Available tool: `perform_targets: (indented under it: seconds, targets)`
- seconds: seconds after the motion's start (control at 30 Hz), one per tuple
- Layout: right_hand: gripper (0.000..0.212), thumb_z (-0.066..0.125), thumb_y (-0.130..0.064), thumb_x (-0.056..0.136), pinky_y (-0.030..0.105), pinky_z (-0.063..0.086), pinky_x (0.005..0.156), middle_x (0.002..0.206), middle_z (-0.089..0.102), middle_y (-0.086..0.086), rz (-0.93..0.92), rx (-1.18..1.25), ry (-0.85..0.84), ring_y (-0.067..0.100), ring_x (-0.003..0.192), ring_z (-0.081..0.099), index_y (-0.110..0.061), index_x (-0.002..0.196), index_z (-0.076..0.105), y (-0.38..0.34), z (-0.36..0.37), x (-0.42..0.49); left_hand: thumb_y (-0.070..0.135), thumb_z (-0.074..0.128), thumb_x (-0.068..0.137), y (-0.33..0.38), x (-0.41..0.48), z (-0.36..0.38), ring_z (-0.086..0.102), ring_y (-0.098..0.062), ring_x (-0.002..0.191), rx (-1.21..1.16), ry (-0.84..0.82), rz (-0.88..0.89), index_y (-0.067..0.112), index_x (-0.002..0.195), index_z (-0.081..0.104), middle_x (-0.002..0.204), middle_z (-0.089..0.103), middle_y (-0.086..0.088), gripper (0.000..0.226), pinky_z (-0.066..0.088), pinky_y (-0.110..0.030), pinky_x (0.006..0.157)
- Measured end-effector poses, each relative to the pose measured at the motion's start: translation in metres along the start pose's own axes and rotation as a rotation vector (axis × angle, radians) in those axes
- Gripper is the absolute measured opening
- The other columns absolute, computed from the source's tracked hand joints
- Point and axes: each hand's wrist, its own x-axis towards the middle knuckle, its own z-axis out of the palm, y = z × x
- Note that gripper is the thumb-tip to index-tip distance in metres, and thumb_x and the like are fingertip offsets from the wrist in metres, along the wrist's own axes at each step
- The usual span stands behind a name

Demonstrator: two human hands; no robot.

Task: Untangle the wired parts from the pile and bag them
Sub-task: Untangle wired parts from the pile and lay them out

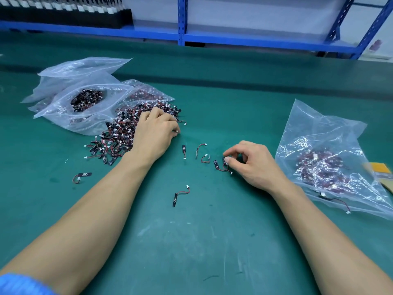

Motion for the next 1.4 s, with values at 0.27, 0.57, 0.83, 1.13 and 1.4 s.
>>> perform_targets:
  seconds: [0.27,0.57,0.83,1.13,1.4]
  targets:
    - [0.006,0.072,-0.019,0.089,0.010,0.032,0.064,0.075,0.059,-0.015,-0.003,-0.003,-0.002,-0.009,0.073,0.051,-0.023,0.090,0.077,-0.001,-0.001,0.000,0.019,0.070,0.090,-0.003,0.004,0.010,0.050,-0.024,0.105,-0.041,0.041,0.013,0.025,0.104,0.076,0.097,0.074,0.005,0.016,0.025,-0.035,0.096]
    - [0.006,0.073,-0.017,0.089,0.010,0.032,0.063,0.075,0.058,-0.017,-0.017,0.003,0.023,-0.009,0.072,0.051,-0.021,0.092,0.076,-0.003,-0.002,-0.001,0.011,0.074,0.088,0.017,-0.008,-0.026,0.067,-0.026,0.078,-0.302,0.295,0.088,0.012,0.098,0.080,0.087,0.077,-0.002,0.012,0.055,-0.036,0.071]
    - [0.006,0.072,-0.022,0.089,0.009,0.030,0.064,0.078,0.059,-0.017,-0.021,-0.010,0.015,-0.010,0.070,0.050,-0.024,0.093,0.076,-0.003,-0.003,0.000,0.014,0.083,0.073,0.067,-0.057,-0.070,0.069,-0.007,0.068,-1.117,-0.122,0.083,0.020,0.089,0.078,0.078,0.077,0.004,0.017,0.055,-0.019,0.071]
    - [0.006,0.073,-0.022,0.088,0.008,0.032,0.062,0.077,0.059,-0.016,-0.007,-0.001,0.008,-0.008,0.068,0.051,-0.024,0.092,0.077,-0.002,-0.002,0.000,0.025,0.083,0.069,0.067,-0.070,-0.064,0.074,-0.007,0.081,-1.088,-0.502,0.074,0.022,0.094,0.080,0.083,0.077,0.008,0.026,0.055,-0.019,0.082]
    - [0.005,0.073,-0.022,0.088,0.008,0.032,0.062,0.076,0.059,-0.017,0.001,0.014,0.011,-0.007,0.068,0.051,-0.024,0.090,0.077,-0.002,-0.003,0.000,0.026,0.088,0.071,0.060,-0.069,-0.062,0.072,-0.015,0.070,-0.909,-0.446,0.115,0.025,0.091,0.080,0.077,0.076,0.012,0.021,0.058,-0.035,0.070]
